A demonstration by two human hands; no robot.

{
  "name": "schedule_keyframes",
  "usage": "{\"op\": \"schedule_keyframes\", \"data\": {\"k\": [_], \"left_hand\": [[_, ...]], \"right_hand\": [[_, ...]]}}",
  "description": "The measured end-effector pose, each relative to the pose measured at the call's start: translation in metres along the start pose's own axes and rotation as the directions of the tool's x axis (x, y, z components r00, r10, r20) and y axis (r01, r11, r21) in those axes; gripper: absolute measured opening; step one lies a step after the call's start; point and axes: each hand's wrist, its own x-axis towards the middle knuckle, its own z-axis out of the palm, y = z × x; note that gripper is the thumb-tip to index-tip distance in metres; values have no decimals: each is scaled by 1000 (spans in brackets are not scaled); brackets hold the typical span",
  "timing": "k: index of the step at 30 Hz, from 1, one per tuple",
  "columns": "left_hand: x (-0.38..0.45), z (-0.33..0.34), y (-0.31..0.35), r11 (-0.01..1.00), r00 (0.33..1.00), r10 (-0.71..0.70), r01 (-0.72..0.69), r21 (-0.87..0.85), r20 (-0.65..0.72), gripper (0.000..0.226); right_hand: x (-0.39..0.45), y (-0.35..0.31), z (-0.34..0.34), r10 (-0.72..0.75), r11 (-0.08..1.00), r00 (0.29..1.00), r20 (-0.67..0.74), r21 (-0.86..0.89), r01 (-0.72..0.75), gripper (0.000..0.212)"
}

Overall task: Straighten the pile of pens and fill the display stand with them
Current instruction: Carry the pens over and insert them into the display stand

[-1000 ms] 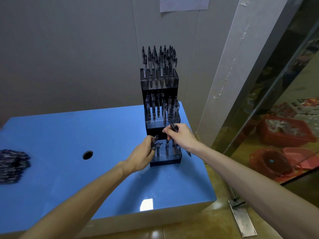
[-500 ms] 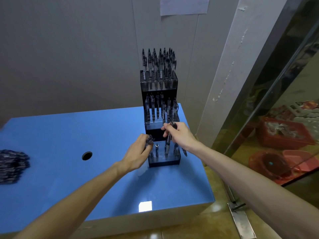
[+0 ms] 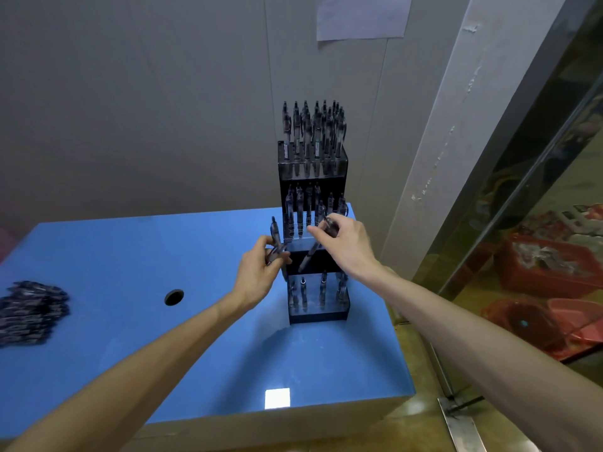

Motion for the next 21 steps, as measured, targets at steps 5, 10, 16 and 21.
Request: {"op": "schedule_keyframes", "data": {"k": [5,10,16,21], "left_hand": [[3,8,-4,999,996,-48,49,23,-81,14],[4,12,-12,993,994,-106,105,-50,-30,2],[3,14,-23,993,992,-121,122,-9,39,13],[0,14,-30,990,991,-74,60,126,112,14]], "right_hand": [[4,4,5,25,995,996,86,-102,-16,39],[-4,13,8,47,964,964,263,-265,25,43],[-4,13,7,11,907,940,340,-399,134,47],[-7,15,16,36,890,926,375,-435,141,41]]}}
